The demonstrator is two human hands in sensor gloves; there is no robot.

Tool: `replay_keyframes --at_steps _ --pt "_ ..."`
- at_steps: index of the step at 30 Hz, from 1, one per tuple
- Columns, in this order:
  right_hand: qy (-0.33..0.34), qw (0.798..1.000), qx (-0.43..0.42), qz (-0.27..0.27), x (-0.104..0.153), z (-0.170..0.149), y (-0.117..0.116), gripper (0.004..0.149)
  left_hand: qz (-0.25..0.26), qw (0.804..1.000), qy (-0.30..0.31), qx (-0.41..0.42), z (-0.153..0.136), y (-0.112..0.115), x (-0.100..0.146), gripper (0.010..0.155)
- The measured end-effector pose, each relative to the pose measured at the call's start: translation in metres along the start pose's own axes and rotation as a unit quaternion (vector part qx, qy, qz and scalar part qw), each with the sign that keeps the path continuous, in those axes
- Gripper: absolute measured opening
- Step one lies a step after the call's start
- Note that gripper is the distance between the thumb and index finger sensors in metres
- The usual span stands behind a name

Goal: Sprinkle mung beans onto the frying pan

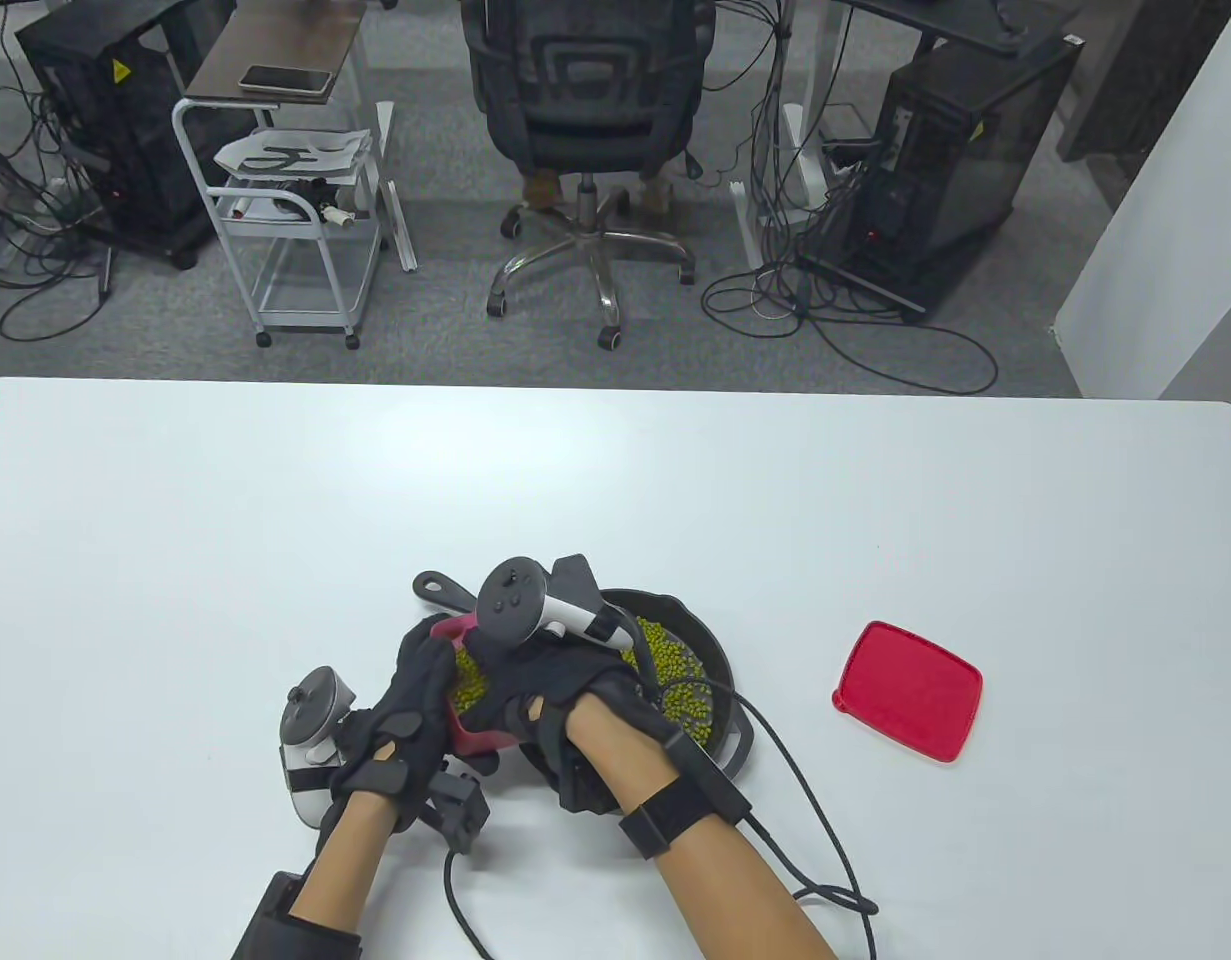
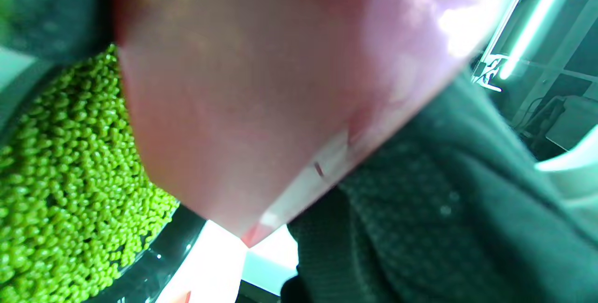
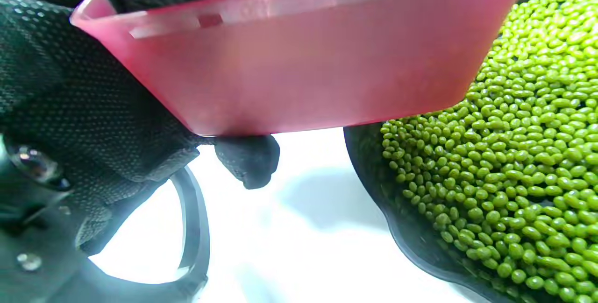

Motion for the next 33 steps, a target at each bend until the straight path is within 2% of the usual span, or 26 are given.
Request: replay_keyframes --at_steps 4,7,11,16,22,28,33 --pt "0.02 0.999 -0.023 -0.024 -0.006 0.004 0.001 0.081 -0.001 1.0 0.004 0.014 0.0 0.001 0.0 0.075" --pt "0.024 0.998 0.002 -0.054 -0.009 0.012 -0.001 0.074 0.02 1.0 -0.004 -0.002 -0.003 -0.001 0.0 0.075" --pt "0.031 0.996 -0.004 -0.083 -0.009 0.018 -0.001 0.058 0.009 1.0 -0.006 0.013 -0.004 -0.002 -0.001 0.075" --pt "0.042 0.993 -0.043 -0.098 -0.01 0.011 0.006 0.044 -0.006 1.0 -0.004 0.03 -0.003 -0.001 -0.002 0.075" --pt "0.059 0.985 -0.12 -0.105 -0.004 -0.002 0.023 0.039 -0.012 0.999 0.002 0.042 0.002 0.0 0.0 0.075" --pt "0.067 0.973 -0.165 -0.146 0.015 -0.014 0.051 0.039 -0.001 0.999 0.001 0.053 0.002 -0.008 -0.002 0.075" --pt "0.055 0.96 -0.198 -0.191 0.03 -0.038 0.074 0.039 0.002 0.998 -0.002 0.059 0.004 -0.014 -0.001 0.075"
Point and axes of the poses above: the tracker on the back of each hand, its own z axis roughly to the thumb side, its own x axis roughly from the fingertips to the wrist, y = z × x, the point moved 2 cm from there along -x, roughly from the wrist to the fingertips, and after that the axes turned 2 degrees about -y, right-handed, at the moved point
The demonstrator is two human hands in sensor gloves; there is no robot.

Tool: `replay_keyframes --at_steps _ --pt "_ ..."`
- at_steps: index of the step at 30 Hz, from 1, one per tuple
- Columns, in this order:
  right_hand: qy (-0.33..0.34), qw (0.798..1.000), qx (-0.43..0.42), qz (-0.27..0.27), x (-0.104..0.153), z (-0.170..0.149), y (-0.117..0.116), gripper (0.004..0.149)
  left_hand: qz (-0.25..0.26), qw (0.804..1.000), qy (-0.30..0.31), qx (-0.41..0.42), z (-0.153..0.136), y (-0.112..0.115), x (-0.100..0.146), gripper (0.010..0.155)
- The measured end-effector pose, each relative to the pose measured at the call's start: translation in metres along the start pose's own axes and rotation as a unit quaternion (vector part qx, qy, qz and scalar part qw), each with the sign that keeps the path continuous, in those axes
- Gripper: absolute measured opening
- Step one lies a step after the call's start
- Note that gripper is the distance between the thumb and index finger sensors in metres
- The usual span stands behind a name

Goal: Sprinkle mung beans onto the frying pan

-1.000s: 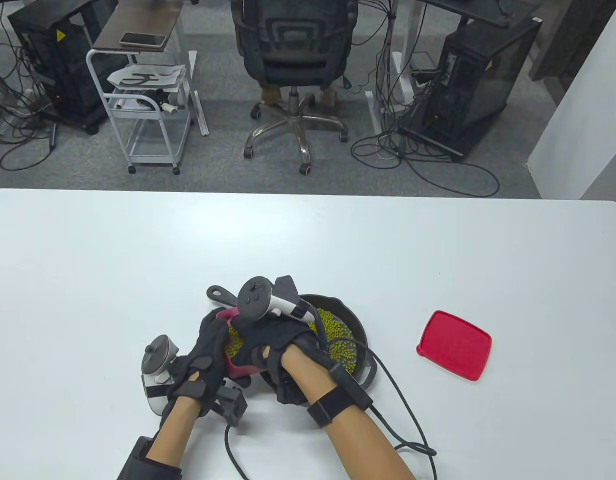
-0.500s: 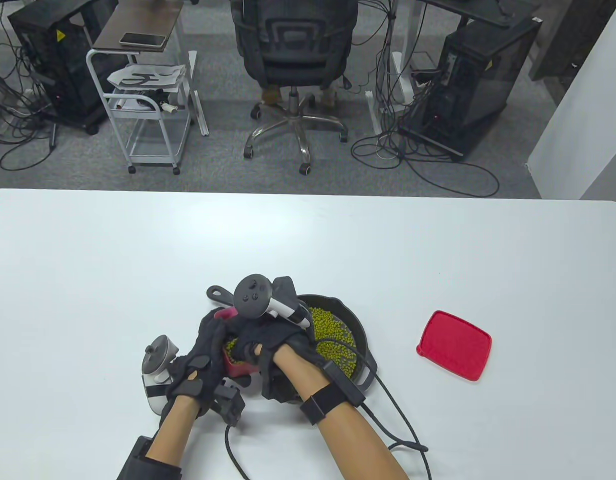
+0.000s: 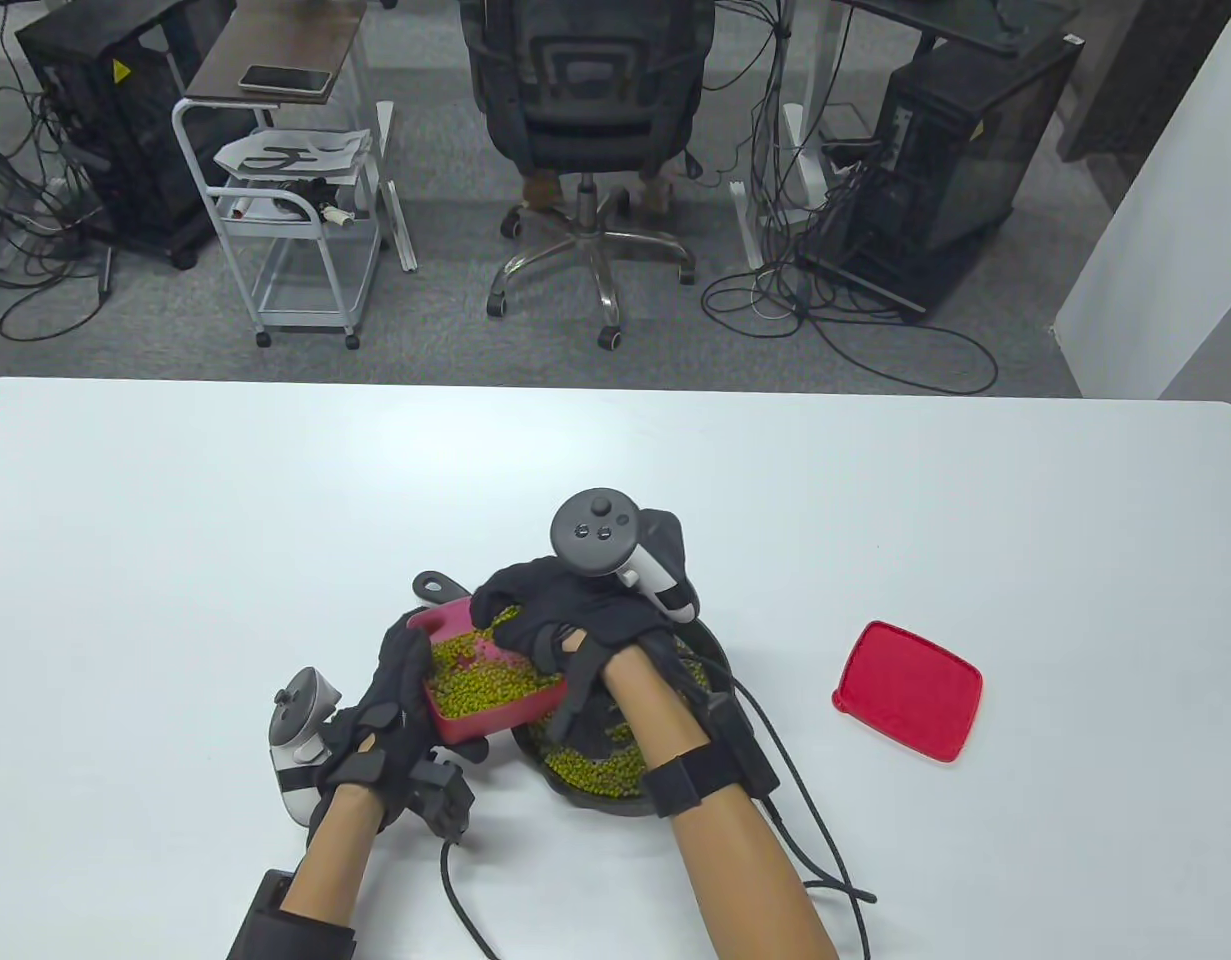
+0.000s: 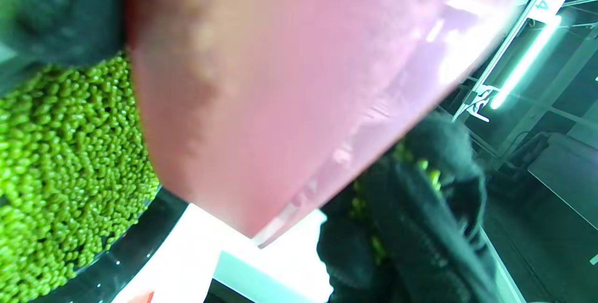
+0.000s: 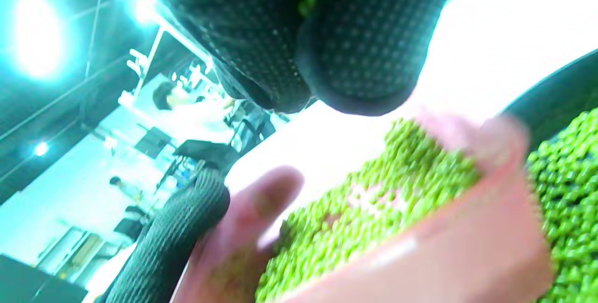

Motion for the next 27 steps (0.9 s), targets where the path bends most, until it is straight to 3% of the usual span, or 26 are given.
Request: replay_keyframes --at_steps 3,7,15,18,27 --pt "-0.019 0.999 -0.015 -0.029 0.002 -0.018 0.018 0.038 0.006 1.0 0.002 -0.005 0.002 -0.002 0.001 0.075" --pt "-0.062 0.997 -0.007 -0.04 0.0 -0.048 0.025 0.038 0.008 1.0 0.002 -0.003 0.003 -0.004 0.001 0.075" --pt "-0.103 0.992 0.068 -0.025 -0.021 -0.079 -0.013 0.038 0.013 1.0 0.0 -0.002 0.004 -0.005 0.002 0.075" --pt "-0.114 0.988 0.097 -0.031 -0.028 -0.083 -0.016 0.038 0.013 1.0 0.001 -0.001 0.004 -0.006 0.002 0.075" --pt "-0.15 0.972 0.166 -0.069 -0.022 -0.103 0.014 0.037 0.009 1.0 0.002 -0.002 0.004 -0.007 0.0 0.075"
Point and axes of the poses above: the tracker on the back of each hand, its own z axis roughly to the thumb side, its own x axis roughly from the fingertips to the wrist, y = z × x, the point moved 2 cm from there along -x, roughly from the wrist to the fingertips, and after that the axes turned 2 degrees about -y, right-handed, at the moved point
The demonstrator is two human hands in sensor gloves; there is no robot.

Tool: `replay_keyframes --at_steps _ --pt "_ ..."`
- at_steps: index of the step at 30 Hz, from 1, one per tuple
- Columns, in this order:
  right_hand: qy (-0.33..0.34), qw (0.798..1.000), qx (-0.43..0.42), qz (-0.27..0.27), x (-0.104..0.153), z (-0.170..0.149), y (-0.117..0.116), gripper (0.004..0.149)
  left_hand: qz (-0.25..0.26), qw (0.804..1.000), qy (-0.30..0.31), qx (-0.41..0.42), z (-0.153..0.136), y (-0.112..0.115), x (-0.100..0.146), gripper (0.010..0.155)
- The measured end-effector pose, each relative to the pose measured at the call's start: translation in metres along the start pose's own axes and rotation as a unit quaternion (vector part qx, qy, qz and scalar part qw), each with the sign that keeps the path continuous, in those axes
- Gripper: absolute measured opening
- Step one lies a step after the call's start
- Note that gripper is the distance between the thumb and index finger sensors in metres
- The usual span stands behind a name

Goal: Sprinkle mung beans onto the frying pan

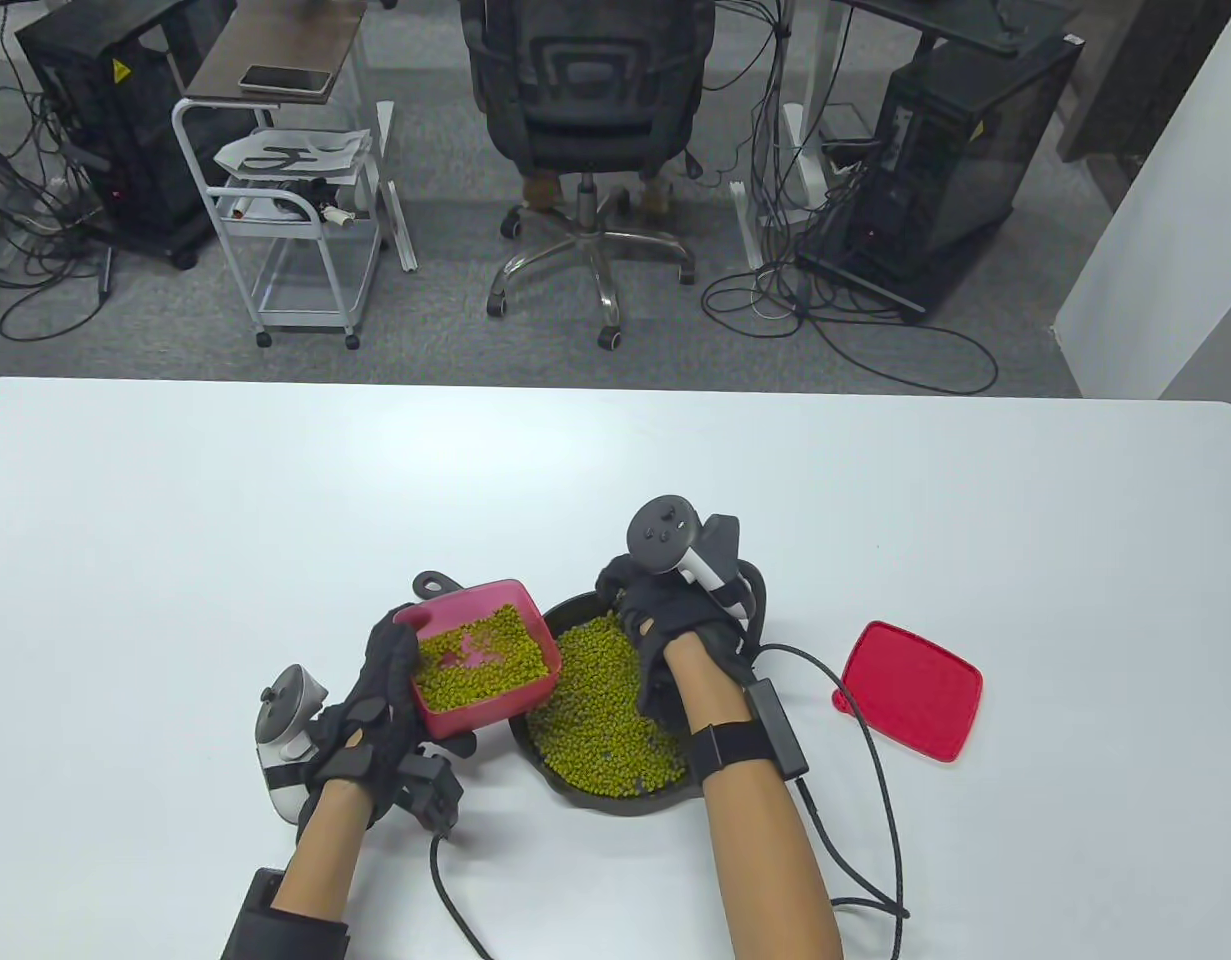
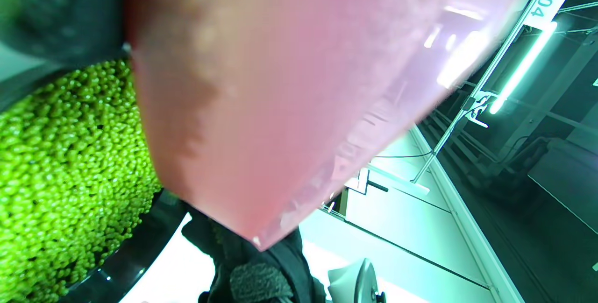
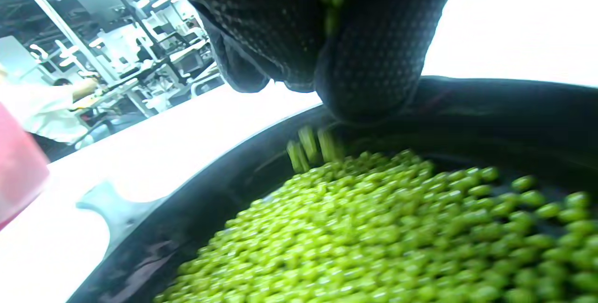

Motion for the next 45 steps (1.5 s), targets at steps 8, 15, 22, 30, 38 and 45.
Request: replay_keyframes --at_steps 8,15,22,30,38,45 --pt "-0.019 0.998 0.063 0.002 0.007 -0.022 0.01 0.038 0.0 1.0 0.0 -0.004 -0.001 -0.001 -0.001 0.075" --pt "-0.01 0.994 0.092 0.049 0.018 -0.029 0.008 0.038 -0.001 1.0 -0.002 -0.008 -0.002 0.0 -0.001 0.075" --pt "0.013 0.991 0.099 0.085 0.033 -0.029 0.003 0.038 -0.003 1.0 -0.002 -0.012 -0.002 0.001 -0.002 0.075" --pt "0.05 0.98 0.129 0.142 0.05 -0.016 -0.009 0.04 -0.005 1.0 -0.001 -0.014 -0.003 0.001 -0.002 0.075" --pt "0.074 0.957 0.089 0.267 0.065 -0.01 -0.025 0.068 -0.008 1.0 0.0 -0.016 -0.003 0.002 -0.001 0.075" --pt "0.097 0.953 0.051 0.283 0.067 -0.006 -0.028 0.071 -0.01 1.0 0.0 -0.017 -0.004 0.002 -0.001 0.075"
Point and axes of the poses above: the tracker on the back of each hand, its own z axis roughly to the thumb side, its own x axis roughly from the fingertips to the wrist, y = z × x, the point moved 2 cm from there along -x, roughly from the wrist to the fingertips, and after that the axes turned 2 degrees about -y, right-handed, at the moved point
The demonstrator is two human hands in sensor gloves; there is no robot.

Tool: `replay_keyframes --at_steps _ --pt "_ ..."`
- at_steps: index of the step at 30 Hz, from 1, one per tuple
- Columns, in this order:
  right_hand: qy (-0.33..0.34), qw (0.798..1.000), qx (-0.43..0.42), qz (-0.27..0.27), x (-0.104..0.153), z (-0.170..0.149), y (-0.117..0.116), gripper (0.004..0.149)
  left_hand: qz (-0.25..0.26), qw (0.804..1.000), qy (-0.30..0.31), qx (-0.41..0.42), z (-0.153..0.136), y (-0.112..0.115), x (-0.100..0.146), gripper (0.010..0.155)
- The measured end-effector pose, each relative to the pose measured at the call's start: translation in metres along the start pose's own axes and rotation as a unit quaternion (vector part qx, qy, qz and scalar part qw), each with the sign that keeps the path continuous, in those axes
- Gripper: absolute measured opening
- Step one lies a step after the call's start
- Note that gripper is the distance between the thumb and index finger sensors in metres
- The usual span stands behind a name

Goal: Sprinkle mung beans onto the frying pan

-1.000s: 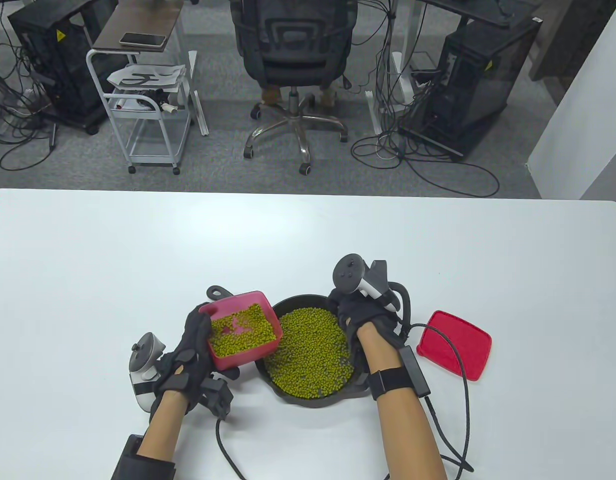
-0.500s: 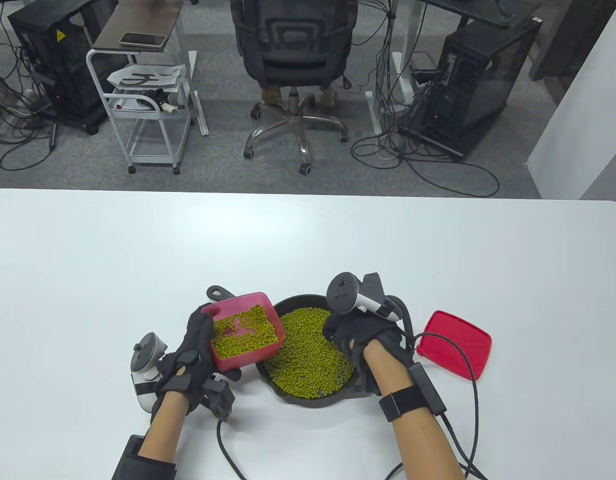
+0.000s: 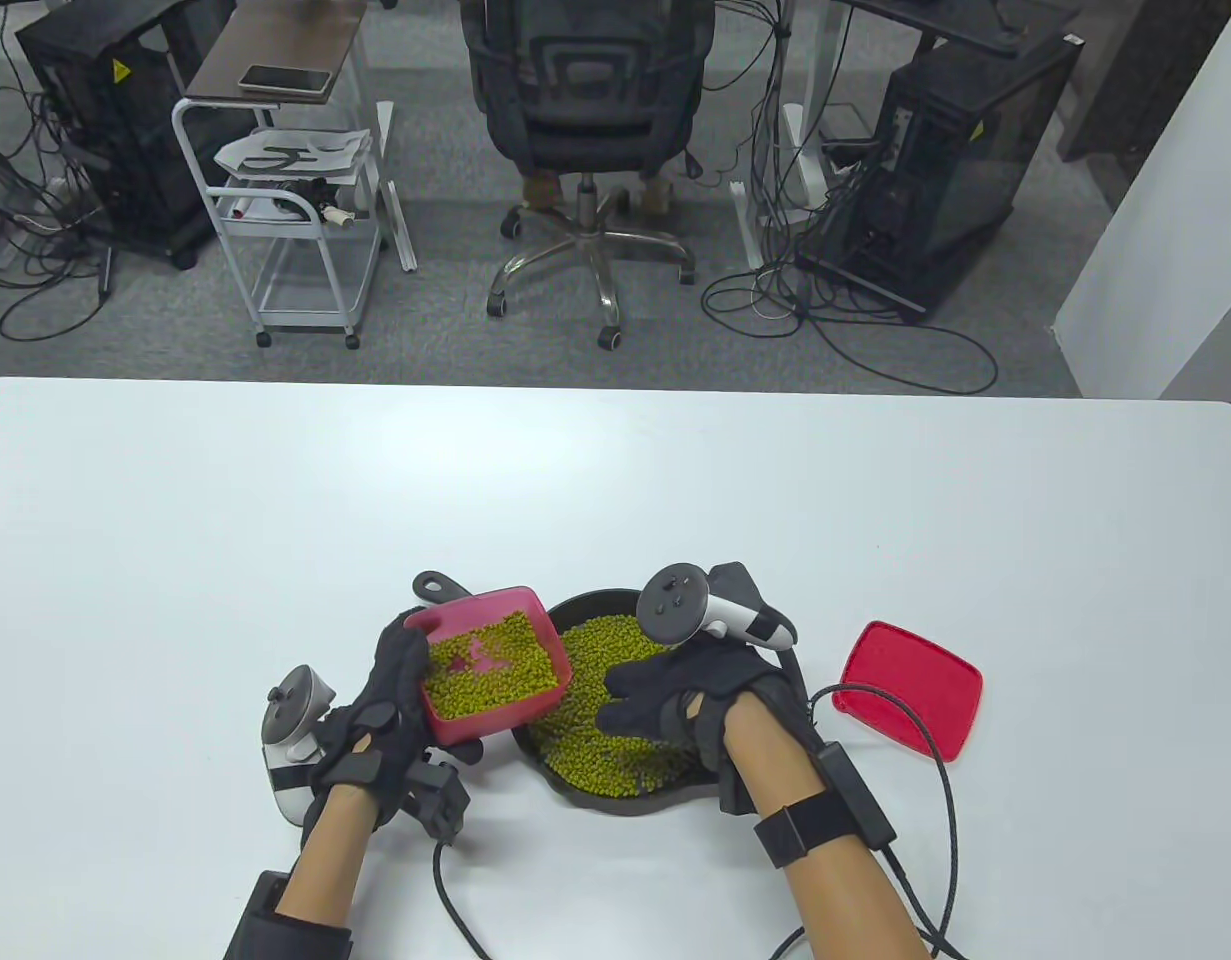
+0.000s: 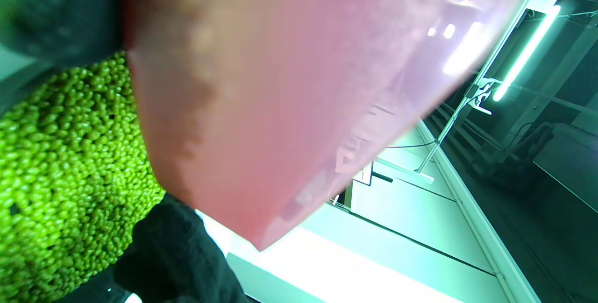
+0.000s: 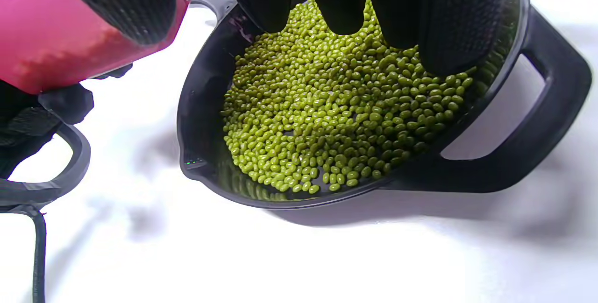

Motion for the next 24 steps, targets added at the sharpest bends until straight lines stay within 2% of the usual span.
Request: replay_keyframes --at_steps 8,13,17,19,24 --pt "0.005 0.999 -0.025 -0.027 0.008 -0.007 0.013 0.065 -0.004 1.0 0.001 -0.001 0.0 0.001 0.0 0.075" --pt "-0.003 0.994 -0.035 -0.102 0.027 -0.028 0.04 0.056 -0.018 1.0 0.0 0.001 -0.001 0.003 0.0 0.075" --pt "-0.056 0.983 -0.01 -0.173 0.044 -0.061 0.063 0.056 -0.021 1.0 0.002 -0.001 -0.001 0.003 0.0 0.075" --pt "-0.104 0.975 0.002 -0.197 0.052 -0.089 0.071 0.057 -0.028 1.0 0.003 0.001 -0.001 0.004 0.0 0.075" --pt "-0.195 0.962 0.004 -0.19 0.056 -0.152 0.068 0.066 -0.035 0.999 0.001 0.0 -0.003 0.005 -0.002 0.075"
Point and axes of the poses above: the tracker on the back of each hand, its own z axis roughly to the thumb side, its own x axis roughly from the fingertips to the wrist, y = z × x, the point moved 2 cm from there along -x, roughly from the wrist to the fingertips, and after that the axes turned 2 degrees about -y, right-handed, at the moved point
